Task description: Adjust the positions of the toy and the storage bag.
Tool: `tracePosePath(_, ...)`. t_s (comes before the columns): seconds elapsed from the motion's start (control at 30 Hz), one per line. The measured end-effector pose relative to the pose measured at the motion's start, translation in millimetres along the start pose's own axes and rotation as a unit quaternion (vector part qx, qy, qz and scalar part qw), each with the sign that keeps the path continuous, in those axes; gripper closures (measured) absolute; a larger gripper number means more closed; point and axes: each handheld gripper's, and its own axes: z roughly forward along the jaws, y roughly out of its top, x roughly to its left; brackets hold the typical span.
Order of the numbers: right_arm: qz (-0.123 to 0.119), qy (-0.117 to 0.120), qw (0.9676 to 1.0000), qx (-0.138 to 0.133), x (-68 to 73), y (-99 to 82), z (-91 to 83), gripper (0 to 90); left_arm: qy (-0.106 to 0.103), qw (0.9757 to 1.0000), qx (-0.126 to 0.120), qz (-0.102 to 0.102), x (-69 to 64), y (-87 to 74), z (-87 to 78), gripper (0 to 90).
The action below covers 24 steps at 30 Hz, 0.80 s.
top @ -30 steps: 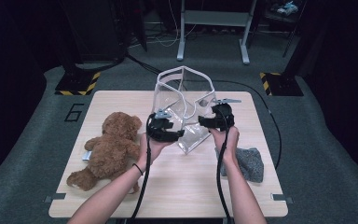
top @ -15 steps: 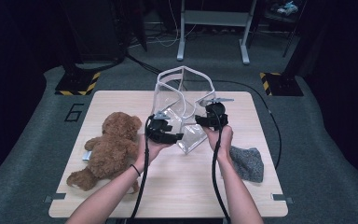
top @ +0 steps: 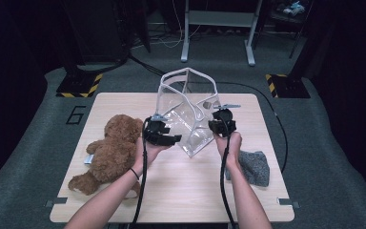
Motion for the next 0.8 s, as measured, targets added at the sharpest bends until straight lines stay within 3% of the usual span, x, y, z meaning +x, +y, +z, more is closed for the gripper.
tracePosePath(0.27,0.008,-0.03,0.9995,0.005,-29.8,0.2,-9.4,87.9,0.021,0.9996,0.002,-0.019,18.6,-3.4,-5.4,32.5)
tracePosePath(0.57,0.018,-0.051,0.9985,0.008,-52.6,0.5,-16.2,87.7,0.04,0.9991,-0.002,-0.015,26.3,0.3,-10.5,29.8)
tracePosePath(0.67,0.017,-0.053,0.9984,0.003,-53.0,-0.1,-17.9,80.8,0.046,0.9989,0.0,-0.012,28.9,2.1,-11.8,28.8)
tracePosePath(0.7,0.017,-0.045,0.9988,-0.007,-52.9,-1.5,-21.4,69.0,0.047,0.9988,0.0,-0.014,32.2,4.0,-13.0,28.5)
tracePosePath(0.73,0.017,-0.045,0.9988,-0.007,-52.9,-1.5,-21.4,69.0,0.047,0.9988,0.0,-0.014,32.2,4.0,-13.0,27.9)
tracePosePath(0.77,0.017,-0.042,0.9988,-0.015,-51.5,-3.5,-26.1,57.4,0.055,0.9984,-0.004,-0.008,33.6,5.4,-13.9,27.4)
tracePosePath(0.8,0.016,-0.039,0.999,-0.018,-51.2,-4.5,-28.2,53.2,0.054,0.9985,0.0,-0.007,35.2,6.5,-14.1,27.2)
